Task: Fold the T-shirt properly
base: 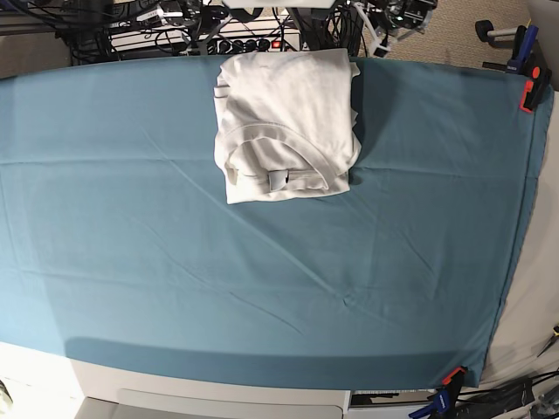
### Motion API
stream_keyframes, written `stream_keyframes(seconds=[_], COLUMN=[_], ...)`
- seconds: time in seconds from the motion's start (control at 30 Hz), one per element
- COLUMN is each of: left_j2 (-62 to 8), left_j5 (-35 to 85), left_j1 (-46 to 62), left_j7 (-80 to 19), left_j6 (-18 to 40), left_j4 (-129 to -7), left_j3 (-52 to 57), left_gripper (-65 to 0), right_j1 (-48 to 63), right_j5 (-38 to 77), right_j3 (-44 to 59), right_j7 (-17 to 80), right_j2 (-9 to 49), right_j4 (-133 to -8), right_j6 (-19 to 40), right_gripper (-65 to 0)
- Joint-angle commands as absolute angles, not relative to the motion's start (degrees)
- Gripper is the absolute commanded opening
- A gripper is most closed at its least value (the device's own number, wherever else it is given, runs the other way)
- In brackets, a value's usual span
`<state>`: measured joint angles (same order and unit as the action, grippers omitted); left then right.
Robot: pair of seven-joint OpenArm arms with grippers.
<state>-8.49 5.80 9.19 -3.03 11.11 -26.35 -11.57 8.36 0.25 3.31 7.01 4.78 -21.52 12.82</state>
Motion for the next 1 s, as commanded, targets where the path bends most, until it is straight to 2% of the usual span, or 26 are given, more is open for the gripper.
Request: stream_keyframes(seconds=[0.0, 0.13, 0.3, 0.5, 0.7, 0.97], left_j2=[-8.05, -6.44, -5.56, -4.08, -2.68, -1.26], left_j5=[5.93, 4.99, 3.18, 4.12, 4.1, 4.93], left_j1=[9.32, 9.28, 7.73, 6.02, 5.87, 5.85], left_j7=[-1.65, 1.26, 1.98, -0.75, -5.39, -12.34], left_j6=[11.31, 7.07, 6.35, 3.46, 2.76, 2.72], left_j4=[-26.09, -24.01, -20.6, -17.43, -16.86, -16.86], left_j3=[-11.62, -11.62, -11.62, -11.62, -11.62, -11.62], left_gripper=[-65.0, -65.0, -65.0, -65.0, -65.0, -65.0], right_j1=[7.53, 5.41, 4.73, 4.78, 4.75, 4.75], right_j5=[0.38, 0.4, 1.39, 9.43, 9.43, 9.43], right_j3=[3.33, 3.49, 3.49, 3.49, 3.46, 3.46], right_j7=[6.22, 6.15, 6.96, 9.26, 11.66, 19.64], right_j2=[5.21, 5.39, 5.37, 5.39, 5.39, 5.39], right_j4=[-20.78, -19.0, -19.0, -19.0, -19.0, -19.11], right_j6=[12.49, 10.66, 8.29, 1.39, 1.23, 1.23], right_gripper=[-65.0, -65.0, -65.0, -65.0, -65.0, -65.0])
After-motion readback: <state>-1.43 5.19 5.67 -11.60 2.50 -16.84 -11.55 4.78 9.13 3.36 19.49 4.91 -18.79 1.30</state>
